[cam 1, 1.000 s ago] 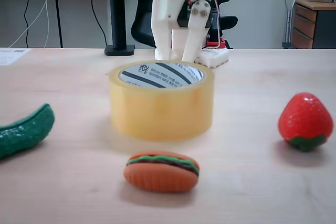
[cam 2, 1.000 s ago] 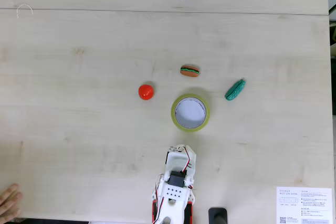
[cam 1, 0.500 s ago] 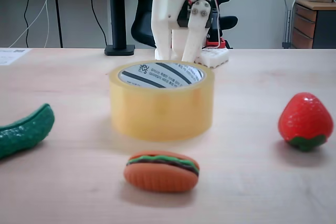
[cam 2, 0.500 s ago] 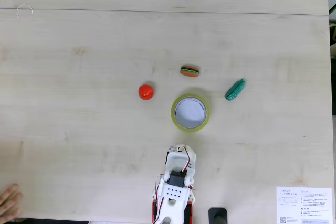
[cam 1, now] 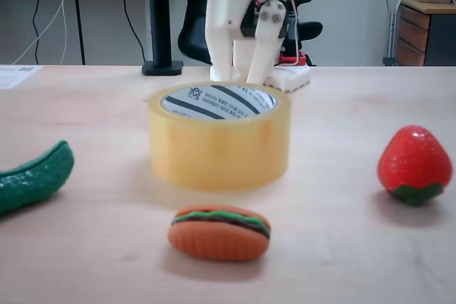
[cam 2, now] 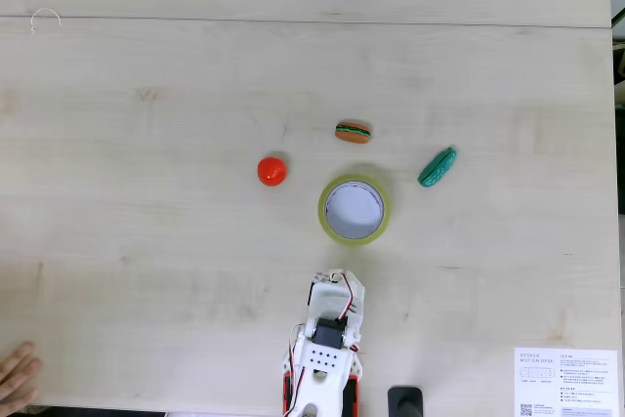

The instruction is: Grasp a cucumber and put it in the hole.

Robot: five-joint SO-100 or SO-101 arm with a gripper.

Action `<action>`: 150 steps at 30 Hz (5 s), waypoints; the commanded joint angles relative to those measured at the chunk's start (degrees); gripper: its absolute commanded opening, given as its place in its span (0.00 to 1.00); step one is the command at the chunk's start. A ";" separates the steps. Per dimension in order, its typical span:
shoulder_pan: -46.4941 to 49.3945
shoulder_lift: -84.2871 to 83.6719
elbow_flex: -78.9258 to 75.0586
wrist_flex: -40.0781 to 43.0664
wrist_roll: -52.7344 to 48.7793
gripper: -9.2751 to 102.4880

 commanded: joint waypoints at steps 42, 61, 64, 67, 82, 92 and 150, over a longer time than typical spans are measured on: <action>0.09 0.18 -0.26 0.79 -0.35 0.08; 0.09 0.18 -0.26 0.79 0.00 0.08; 0.09 0.18 -0.26 0.79 0.00 0.08; 0.09 0.18 -0.79 0.79 0.00 0.08; 2.37 -21.01 -27.77 -6.42 4.39 0.08; 7.65 -66.80 -65.83 -11.34 4.13 0.08; 21.36 -139.48 -126.39 -11.34 3.96 0.44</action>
